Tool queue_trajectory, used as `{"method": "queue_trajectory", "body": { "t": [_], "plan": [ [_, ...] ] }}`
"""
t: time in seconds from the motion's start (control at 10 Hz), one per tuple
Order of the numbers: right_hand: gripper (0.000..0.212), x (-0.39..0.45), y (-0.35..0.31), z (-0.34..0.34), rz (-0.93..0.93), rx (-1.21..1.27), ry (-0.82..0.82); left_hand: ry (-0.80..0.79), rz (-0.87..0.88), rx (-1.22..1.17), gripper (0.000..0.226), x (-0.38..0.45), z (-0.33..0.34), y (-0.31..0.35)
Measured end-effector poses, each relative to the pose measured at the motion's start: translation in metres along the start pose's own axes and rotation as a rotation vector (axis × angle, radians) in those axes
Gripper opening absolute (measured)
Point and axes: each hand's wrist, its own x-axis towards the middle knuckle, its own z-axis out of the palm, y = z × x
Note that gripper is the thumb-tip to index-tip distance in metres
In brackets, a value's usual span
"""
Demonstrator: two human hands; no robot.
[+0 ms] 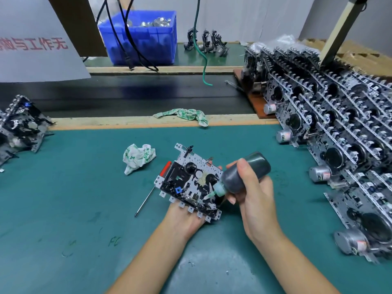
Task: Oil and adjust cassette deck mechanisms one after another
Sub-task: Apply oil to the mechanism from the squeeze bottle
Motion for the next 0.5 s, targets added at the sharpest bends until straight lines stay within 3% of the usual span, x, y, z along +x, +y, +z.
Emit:
{"method": "queue_trajectory", "body": {
  "t": [0.1,0.2,0.3,0.4,0.5],
  "plan": [
    [0.022,0.000,0.001,-0.001,-0.004,-0.009,-0.008,-0.041,0.115,-0.020,0.047,-0.002,0.004,0.001],
    [0.020,0.000,0.002,-0.001,-0.006,-0.020,-0.016,0.102,0.302,0.164,0.051,0.001,0.015,0.009],
    [0.020,0.000,0.002,-0.001,-0.014,-0.018,-0.030,0.119,0.257,0.301,0.058,0.003,0.008,0.008],
    [0.020,0.001,0.002,-0.002,-0.012,-0.020,-0.032,0.077,0.056,0.018,0.069,0.005,0.019,0.002],
    [0.019,0.001,0.001,-0.001,-0.013,-0.028,-0.041,0.124,0.070,-0.009,0.067,0.005,0.020,0.001]
  ]
}}
